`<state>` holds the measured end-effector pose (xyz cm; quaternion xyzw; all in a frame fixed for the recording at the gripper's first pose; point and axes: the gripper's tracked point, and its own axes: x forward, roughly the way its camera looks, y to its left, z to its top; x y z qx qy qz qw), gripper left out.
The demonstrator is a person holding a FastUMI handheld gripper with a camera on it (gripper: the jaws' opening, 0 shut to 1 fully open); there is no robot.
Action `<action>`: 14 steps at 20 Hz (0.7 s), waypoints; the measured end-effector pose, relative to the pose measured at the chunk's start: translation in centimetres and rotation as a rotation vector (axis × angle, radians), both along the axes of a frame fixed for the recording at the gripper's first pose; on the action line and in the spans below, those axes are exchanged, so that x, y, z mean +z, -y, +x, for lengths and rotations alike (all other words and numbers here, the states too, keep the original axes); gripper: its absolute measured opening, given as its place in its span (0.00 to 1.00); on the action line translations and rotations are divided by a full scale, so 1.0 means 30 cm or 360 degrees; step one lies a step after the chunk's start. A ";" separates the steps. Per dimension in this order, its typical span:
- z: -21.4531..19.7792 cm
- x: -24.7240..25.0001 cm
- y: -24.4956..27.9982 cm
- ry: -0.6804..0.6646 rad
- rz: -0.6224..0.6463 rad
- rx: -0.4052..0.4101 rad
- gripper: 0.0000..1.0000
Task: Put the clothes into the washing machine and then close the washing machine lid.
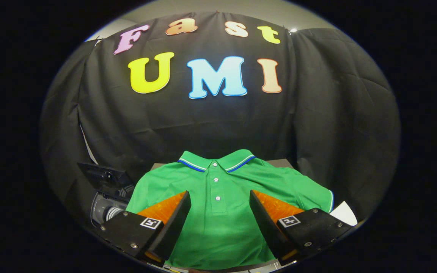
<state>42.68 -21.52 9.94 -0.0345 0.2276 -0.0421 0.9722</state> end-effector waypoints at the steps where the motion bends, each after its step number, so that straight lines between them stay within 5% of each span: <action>1: 0.014 -0.019 0.003 -0.0036 0.0005 0.0003 0.96; 14: 0.078 -0.166 -0.012 -0.0243 0.0109 0.0059 0.96</action>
